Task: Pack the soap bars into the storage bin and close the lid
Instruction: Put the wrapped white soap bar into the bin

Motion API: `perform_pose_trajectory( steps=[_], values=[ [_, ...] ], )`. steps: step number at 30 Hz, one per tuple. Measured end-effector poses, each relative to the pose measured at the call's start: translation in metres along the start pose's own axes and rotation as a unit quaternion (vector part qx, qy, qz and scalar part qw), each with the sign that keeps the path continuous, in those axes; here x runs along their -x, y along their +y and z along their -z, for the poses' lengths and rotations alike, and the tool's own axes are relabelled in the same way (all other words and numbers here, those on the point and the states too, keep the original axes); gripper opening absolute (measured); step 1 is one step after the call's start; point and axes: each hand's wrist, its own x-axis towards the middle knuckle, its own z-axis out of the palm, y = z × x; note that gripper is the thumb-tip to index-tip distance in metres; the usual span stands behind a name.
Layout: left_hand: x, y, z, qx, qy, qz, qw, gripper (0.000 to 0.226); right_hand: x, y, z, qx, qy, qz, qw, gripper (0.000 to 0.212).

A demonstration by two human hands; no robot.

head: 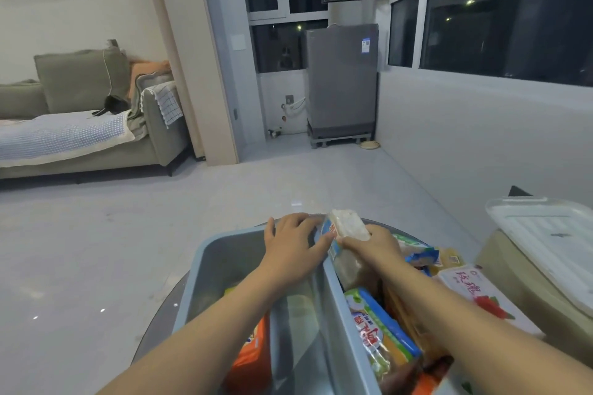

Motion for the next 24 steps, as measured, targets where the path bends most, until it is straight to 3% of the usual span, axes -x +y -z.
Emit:
perform_pose_trajectory(
  steps=[4,8,13,24],
  values=[
    [0.006,0.008,0.012,0.044,-0.001,0.003,0.999,0.043,0.031,-0.021,0.017,-0.071,0.054,0.067,0.994,0.046],
    [0.023,0.019,0.032,0.177,0.01,0.006,0.984,0.044,0.068,-0.051,0.046,-0.097,0.077,0.116,0.985,0.042],
    [0.047,0.043,0.059,0.376,-0.012,-0.002,0.927,0.034,0.114,-0.087,0.072,-0.144,0.056,0.151,0.976,0.039],
    [0.074,0.032,0.098,0.496,-0.063,0.08,0.862,0.057,0.163,-0.116,0.043,-0.159,-0.006,0.166,0.973,0.04]
  ],
)
